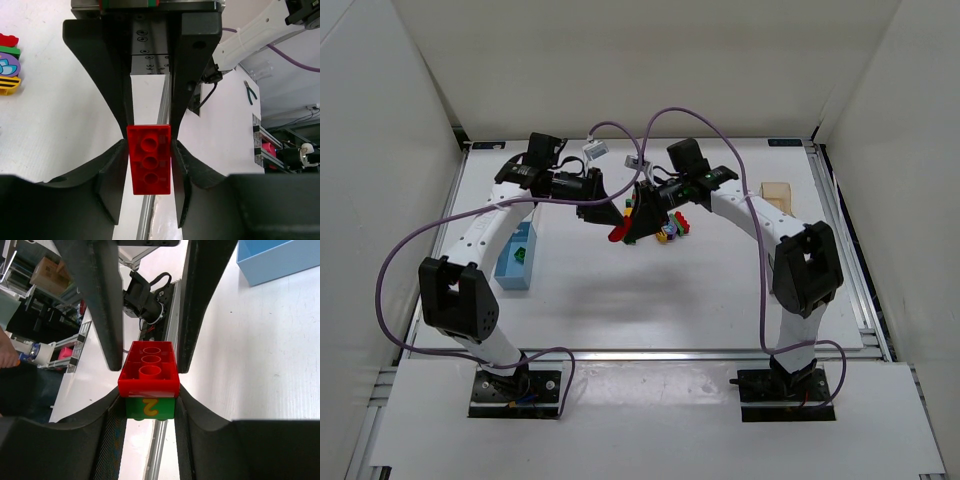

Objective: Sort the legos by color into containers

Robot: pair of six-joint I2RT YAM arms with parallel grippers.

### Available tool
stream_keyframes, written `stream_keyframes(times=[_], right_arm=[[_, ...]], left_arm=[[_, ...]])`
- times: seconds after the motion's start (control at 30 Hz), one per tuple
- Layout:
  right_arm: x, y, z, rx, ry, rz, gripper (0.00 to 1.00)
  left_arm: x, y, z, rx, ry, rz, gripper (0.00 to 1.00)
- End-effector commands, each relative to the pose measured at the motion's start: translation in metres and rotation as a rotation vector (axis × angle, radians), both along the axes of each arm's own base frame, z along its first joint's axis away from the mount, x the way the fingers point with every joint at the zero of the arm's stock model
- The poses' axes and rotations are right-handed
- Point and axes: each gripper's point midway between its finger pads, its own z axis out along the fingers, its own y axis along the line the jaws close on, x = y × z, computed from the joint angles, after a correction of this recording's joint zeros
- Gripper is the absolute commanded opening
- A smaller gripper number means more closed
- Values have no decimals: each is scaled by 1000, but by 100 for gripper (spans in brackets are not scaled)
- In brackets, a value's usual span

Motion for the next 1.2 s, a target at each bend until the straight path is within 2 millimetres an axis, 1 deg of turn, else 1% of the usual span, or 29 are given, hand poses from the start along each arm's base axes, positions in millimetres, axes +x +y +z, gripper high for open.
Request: stream_keyframes(times=[0.0,0.07,0.1,0.2,0.27,0.33,0.4,0.5,0.53,0.6,0.63,0.67,0.7,0.73,0.77,0.8,0.83,0.93,0.97,1.03,1.07,1.1,1.13,1.17], right_arm=[[-2,0,19,41,-64,10,0],[-1,2,19,42,-66,11,0],[1,2,21,44,-69,10,0],[2,4,22,49,-72,13,0],[3,5,23,52,-75,15,0],[3,5,24,53,-75,14,0],[3,4,26,52,-76,11,0],[2,4,26,55,-79,13,0],[1,4,26,54,-82,12,0],[0,2,24,50,-82,11,0],[0,2,22,49,-88,11,0],[-3,0,20,37,-75,12,0],[-4,-1,18,33,-81,10,0],[-5,-3,15,35,-111,11,0],[-9,-7,12,17,-95,11,0],[-10,-9,8,11,-105,10,0],[-15,-14,3,4,-110,13,0],[-24,-25,-6,-24,-91,-3,0],[-23,-27,-8,-24,-92,-10,0],[-22,-35,-11,-42,-96,-29,0],[-22,-38,-11,-42,-115,-31,0],[-20,-40,-13,-55,-119,-44,0],[-17,-42,-14,-61,-123,-54,0],[-15,-43,-14,-69,-128,-67,0]], left_arm=[[-16,1,23,-51,-54,-32,49],[-16,1,22,-54,-46,-36,50],[-17,1,21,-52,-41,-36,57],[-18,1,18,-45,-35,-30,69],[-19,2,17,-40,-34,-28,72],[-19,2,15,-38,-27,-28,72],[-19,1,14,-40,-23,-31,68],[-18,1,14,-42,-29,-33,55],[-18,1,15,-41,-32,-32,46],[-17,1,15,-40,-39,-29,35],[-14,2,16,-40,-54,-20,25],[-11,3,16,-39,-61,-9,20],[-9,5,21,-44,-47,13,18],[3,12,24,-57,-68,51,16],[11,17,27,-66,-72,86,16],[15,24,35,-84,-12,140,15],[37,39,44,-112,-81,212,14],[65,67,51,-122,-62,360,13],[81,90,58,-123,-95,435,13],[99,108,57,-103,-105,530,12],[109,128,56,-93,-110,594,12],[125,142,56,-48,-129,685,12],[136,154,47,4,-161,730,12],[139,165,31,78,-114,782,11]])
